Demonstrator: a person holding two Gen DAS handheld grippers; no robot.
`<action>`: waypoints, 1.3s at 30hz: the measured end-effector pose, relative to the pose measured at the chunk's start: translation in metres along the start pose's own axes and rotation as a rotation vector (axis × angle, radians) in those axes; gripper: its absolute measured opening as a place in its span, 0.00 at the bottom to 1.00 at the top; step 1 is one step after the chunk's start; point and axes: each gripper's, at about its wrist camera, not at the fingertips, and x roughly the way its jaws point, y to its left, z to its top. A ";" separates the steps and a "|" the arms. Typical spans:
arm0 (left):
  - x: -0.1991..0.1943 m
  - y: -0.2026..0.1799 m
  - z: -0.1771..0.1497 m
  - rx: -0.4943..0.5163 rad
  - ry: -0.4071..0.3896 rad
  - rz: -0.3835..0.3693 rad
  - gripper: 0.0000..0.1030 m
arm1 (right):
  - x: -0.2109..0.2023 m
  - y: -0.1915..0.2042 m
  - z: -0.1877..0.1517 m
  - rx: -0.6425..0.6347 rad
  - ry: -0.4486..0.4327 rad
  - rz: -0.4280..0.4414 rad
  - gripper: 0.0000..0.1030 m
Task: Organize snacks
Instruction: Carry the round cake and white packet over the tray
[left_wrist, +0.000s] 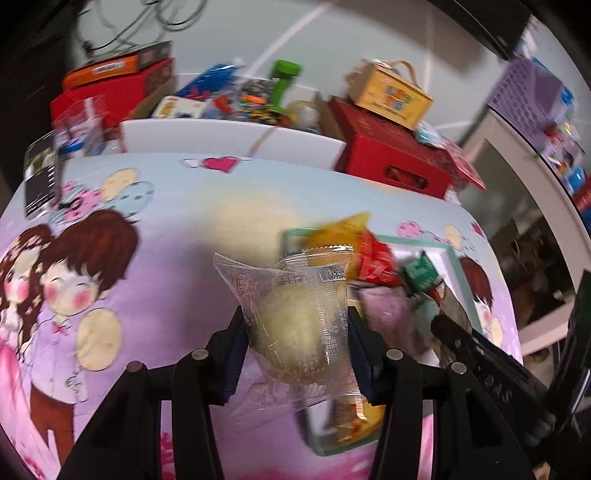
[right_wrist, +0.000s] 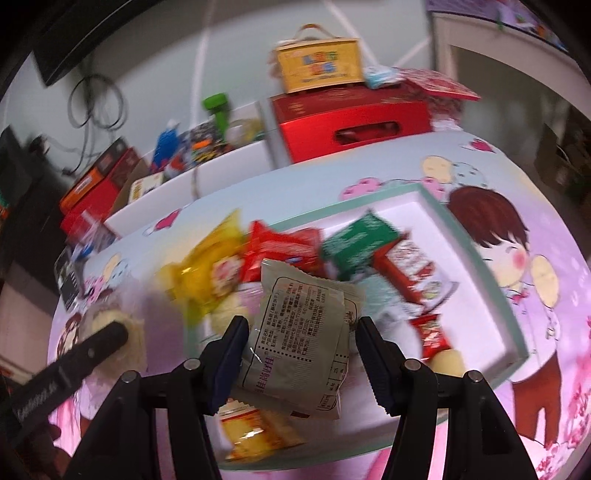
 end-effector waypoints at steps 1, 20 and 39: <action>0.002 -0.007 -0.001 0.016 0.003 -0.011 0.50 | -0.001 -0.006 0.002 0.017 -0.003 -0.008 0.62; 0.035 -0.069 -0.007 0.158 0.052 -0.061 0.50 | -0.008 -0.075 0.013 0.176 -0.022 -0.042 0.62; 0.044 -0.071 -0.009 0.163 0.071 -0.052 0.50 | 0.007 -0.063 0.009 0.132 0.025 -0.027 0.62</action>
